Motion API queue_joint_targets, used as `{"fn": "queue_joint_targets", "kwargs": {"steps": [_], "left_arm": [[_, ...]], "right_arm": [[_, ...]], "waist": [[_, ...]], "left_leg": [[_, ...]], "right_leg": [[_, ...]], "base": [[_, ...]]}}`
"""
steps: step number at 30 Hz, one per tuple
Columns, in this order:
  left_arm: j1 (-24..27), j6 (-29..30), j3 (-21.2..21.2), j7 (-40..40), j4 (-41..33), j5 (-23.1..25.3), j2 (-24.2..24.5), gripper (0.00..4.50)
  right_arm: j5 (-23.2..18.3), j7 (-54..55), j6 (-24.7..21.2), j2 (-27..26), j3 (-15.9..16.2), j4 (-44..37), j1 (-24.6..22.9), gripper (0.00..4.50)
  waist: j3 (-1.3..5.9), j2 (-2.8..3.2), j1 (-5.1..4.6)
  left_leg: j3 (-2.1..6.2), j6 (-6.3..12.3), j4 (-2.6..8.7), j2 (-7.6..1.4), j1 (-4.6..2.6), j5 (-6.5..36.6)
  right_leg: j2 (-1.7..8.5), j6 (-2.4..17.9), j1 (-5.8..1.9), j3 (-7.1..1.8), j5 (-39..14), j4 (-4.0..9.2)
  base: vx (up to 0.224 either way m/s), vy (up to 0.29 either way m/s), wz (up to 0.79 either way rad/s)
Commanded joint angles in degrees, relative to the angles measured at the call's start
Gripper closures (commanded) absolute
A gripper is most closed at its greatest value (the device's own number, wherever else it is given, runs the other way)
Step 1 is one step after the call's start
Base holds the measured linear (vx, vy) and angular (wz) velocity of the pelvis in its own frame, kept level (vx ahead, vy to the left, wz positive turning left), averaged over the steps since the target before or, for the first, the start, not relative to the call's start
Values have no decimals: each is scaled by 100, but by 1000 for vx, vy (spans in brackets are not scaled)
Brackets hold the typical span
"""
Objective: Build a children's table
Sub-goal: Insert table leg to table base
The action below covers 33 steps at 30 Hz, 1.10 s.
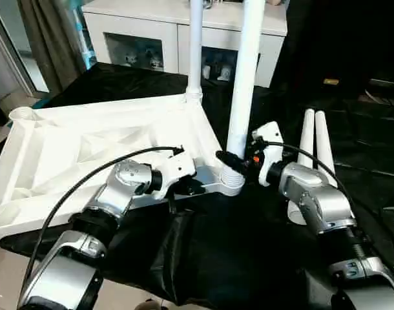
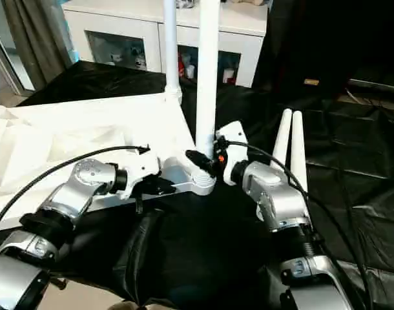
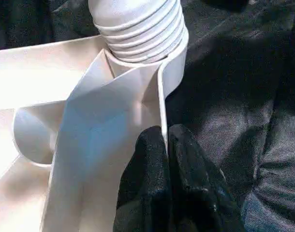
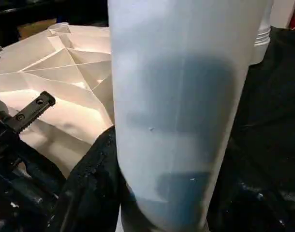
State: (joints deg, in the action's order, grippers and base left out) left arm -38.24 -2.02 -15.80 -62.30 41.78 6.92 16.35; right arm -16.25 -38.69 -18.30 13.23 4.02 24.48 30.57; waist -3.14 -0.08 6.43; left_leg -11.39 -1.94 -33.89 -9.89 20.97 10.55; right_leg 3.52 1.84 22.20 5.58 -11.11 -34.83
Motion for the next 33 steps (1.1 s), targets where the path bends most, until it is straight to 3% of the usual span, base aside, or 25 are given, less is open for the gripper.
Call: {"fn": "queue_joint_targets", "kwargs": {"steps": [1, 4, 12, 13, 14, 17, 19, 22, 24, 25, 26, 29, 33], "left_arm": [[147, -25, -104, -250, -22, -121, -54, 450], [158, 0, -95, -251, -38, -135, -50, 450], [88, -78, -58, -56, 74, -78, -46, 450], [70, -96, -54, -38, 104, -75, -52, 450], [49, -104, -49, -27, 130, -73, -55, 450], [-34, -125, -15, 39, 226, -79, -78, 450], [-36, -126, -14, 43, 230, -79, -79, 450], [-69, -141, 4, 85, 278, -80, -84, 450], [-96, -153, 13, 104, 317, -81, -84, 450], [-113, -156, 16, 114, 338, -80, -85, 450], [-136, -168, 22, 122, 370, -78, -84, 450], [-156, -177, 29, 123, 399, -78, -80, 450], [-201, -219, 29, 130, 478, -55, -50, 450]], "right_arm": [[-72, 25, -29, -29, -183, 312, -40, 262], [-263, 9, -9, -93, -394, 438, -96, 262], [-431, -37, 263, -168, -655, 543, -427, 262], [-468, -45, 322, -200, -709, 553, -501, 262], [-495, -42, 401, -242, -754, 554, -581, 262], [-485, -34, 833, -388, -799, 632, -901, 262], [-485, -31, 847, -394, -800, 637, -908, 262], [-478, 24, 1068, -481, -835, 710, -988, 262], [-478, 52, 1237, -537, -866, 764, -1035, 262], [-474, 60, 1358, -566, -886, 801, -1078, 262], [-437, 55, 1478, -583, -884, 823, -1118, 262], [-377, 45, 1558, -580, -846, 813, -1150, 262], [63, -55, 1757, -384, -436, 607, -1217, 262]], "waist": [[366, -85, -2], [370, -49, 4], [379, -38, 17], [376, -36, 18], [373, 16, 26], [368, -8, 27], [365, -7, 22], [346, 34, 17], [357, 65, 12], [356, 51, 9], [357, 80, 18], [350, 87, 12], [350, 88, 15]], "left_leg": [[203, 198, 387, -429, -78, 835], [207, 189, 389, -440, -91, 852], [206, 194, 389, -439, -84, 862], [208, 189, 392, -442, -85, 879], [217, 160, 395, -442, -91, 947], [221, 135, 405, -445, -98, 1103], [223, 138, 410, -440, -91, 1106], [236, 70, 429, -448, -119, 1350], [244, 49, 439, -452, -118, 1377], [243, 52, 440, -455, -118, 1380], [249, 46, 440, -453, -119, 1398], [245, 46, 446, -446, -121, 1463], [251, 29, 453, -451, -125, 1499]], "right_leg": [[690, 929, -251, -420, -1384, 455], [690, 966, -244, -419, -1331, 447], [689, 1034, -259, -416, -1157, 440], [693, 1034, -256, -415, -1183, 444], [695, 1026, -252, -413, -1274, 454], [708, 994, -250, -418, -1377, 484], [699, 981, -251, -412, -1430, 485], [710, 927, -228, -419, -1800, 544], [700, 920, -236, -415, -1762, 544], [699, 929, -232, -416, -1720, 538], [711, 961, -232, -419, -1680, 530], [696, 962, -229, -415, -1729, 550], [694, 937, -234, -420, -1726, 547]], "base": [[0, 0, 0], [0, 0, 0], [0, 0, 0], [0, 0, 0], [0, 0, 0], [0, 0, 0], [0, 0, 0], [0, 0, 0], [0, 0, 0], [0, 0, 0], [0, 0, 0], [0, 0, 0], [0, 0, 0]]}}
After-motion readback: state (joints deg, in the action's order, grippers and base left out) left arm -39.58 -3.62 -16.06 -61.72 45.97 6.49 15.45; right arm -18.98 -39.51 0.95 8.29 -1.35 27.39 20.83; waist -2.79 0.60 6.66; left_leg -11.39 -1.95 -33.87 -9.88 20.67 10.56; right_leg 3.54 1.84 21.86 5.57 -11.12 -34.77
